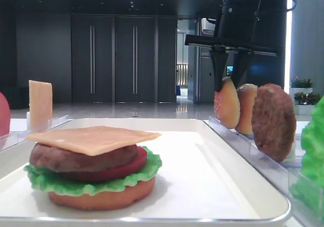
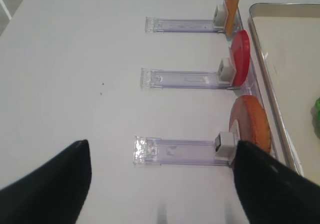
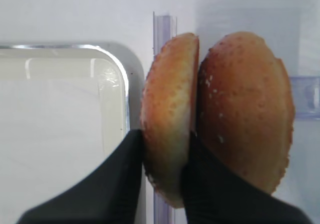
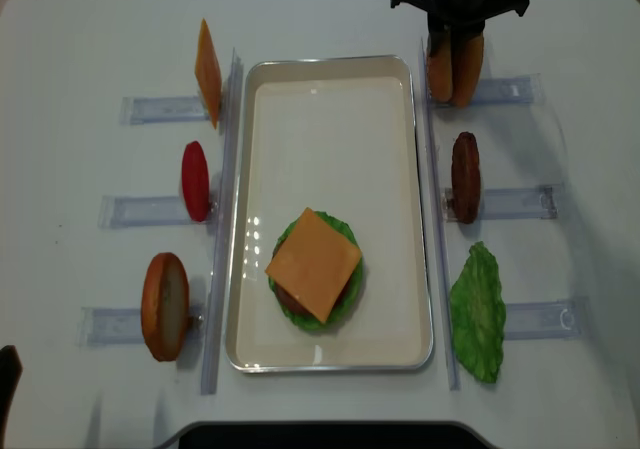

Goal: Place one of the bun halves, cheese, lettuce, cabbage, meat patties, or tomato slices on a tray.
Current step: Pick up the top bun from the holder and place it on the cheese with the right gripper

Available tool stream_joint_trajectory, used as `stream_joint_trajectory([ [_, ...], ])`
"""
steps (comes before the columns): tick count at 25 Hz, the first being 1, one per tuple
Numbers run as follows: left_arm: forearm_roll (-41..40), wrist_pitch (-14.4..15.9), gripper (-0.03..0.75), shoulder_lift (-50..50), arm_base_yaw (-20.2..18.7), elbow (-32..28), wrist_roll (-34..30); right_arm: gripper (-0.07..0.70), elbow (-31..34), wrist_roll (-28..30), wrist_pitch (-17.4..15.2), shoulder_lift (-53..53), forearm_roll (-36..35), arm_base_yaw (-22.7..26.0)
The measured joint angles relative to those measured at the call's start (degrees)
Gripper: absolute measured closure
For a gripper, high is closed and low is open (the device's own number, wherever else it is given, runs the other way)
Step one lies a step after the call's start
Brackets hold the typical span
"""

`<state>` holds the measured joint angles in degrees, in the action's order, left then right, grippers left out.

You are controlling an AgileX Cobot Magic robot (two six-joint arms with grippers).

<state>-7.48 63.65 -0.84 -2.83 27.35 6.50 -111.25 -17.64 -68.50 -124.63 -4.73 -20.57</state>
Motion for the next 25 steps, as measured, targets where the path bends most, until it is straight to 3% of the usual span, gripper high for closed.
stream_joint_trajectory([
  [16, 0.0, 0.0, 0.024, 0.0, 0.0, 0.0, 0.0, 0.461, 0.02, 1.78, -1.63, 6.69, -1.48, 0.0],
  [25, 0.0, 0.0, 0.024, 0.0, 0.0, 0.0, 0.0, 0.465, 0.07, 7.16, -1.74, 14.25, -9.91, 0.0],
])
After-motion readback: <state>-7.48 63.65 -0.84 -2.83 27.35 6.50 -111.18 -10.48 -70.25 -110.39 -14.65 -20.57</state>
